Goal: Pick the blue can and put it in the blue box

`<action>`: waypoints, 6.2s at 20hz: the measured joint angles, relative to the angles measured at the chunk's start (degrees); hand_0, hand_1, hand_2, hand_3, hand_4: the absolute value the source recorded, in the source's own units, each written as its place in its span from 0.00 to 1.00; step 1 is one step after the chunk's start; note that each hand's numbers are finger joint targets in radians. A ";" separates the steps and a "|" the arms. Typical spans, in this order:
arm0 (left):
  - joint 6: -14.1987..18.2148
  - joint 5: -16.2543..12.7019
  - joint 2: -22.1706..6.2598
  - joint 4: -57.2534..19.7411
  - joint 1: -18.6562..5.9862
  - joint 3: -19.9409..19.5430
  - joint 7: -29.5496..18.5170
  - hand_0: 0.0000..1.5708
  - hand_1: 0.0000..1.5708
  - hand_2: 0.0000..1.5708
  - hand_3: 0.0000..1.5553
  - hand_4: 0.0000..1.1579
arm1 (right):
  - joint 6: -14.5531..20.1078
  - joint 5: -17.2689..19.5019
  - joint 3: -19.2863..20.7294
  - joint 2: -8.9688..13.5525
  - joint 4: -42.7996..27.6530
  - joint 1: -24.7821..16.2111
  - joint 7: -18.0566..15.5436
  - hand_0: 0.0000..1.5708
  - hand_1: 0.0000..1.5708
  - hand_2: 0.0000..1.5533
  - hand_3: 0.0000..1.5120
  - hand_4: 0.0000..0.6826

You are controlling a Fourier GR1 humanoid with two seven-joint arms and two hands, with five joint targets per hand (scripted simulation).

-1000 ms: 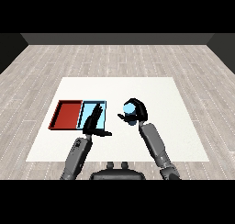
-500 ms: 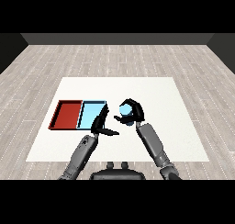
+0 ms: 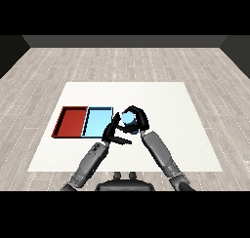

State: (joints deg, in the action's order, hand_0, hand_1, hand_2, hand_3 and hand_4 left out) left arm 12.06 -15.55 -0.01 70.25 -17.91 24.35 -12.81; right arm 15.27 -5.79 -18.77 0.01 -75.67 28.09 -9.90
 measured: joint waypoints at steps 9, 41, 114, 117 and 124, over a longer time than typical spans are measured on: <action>2.09 -2.23 0.00 -2.30 -3.33 2.21 -0.09 0.00 0.00 0.00 0.00 0.00 | -0.46 0.04 -1.32 0.08 -0.53 -0.27 -0.79 0.91 0.91 0.95 0.94 0.90; 11.64 2.29 -1.57 -7.43 -9.35 6.39 1.61 0.71 0.71 0.70 0.54 0.60 | 2.16 -5.63 -8.49 1.37 0.87 0.84 -3.37 0.94 0.94 0.94 0.93 0.84; 17.50 2.61 -8.60 -63.42 -29.09 -14.85 -3.57 0.70 0.70 0.69 0.62 0.44 | -10.96 -15.39 15.96 7.30 -13.94 -16.52 -6.01 0.00 0.00 0.00 0.00 0.00; 16.17 2.51 -8.67 -65.59 -29.79 -15.61 -2.27 0.00 0.00 0.00 0.00 0.31 | -12.02 -16.86 17.17 7.96 -15.11 -16.96 -5.43 0.00 0.00 0.00 0.00 0.00; 18.46 5.04 -10.35 -68.26 -31.34 -14.25 1.10 0.00 0.00 0.00 0.00 0.00 | -13.36 -16.79 17.45 8.67 -16.56 -17.58 -5.22 0.00 0.00 0.00 0.00 0.00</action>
State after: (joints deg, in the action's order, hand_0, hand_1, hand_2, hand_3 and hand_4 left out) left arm 30.52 -10.52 -10.35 1.99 -49.25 10.10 -11.71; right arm 1.91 -22.58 -1.32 8.67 -92.23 10.50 -15.12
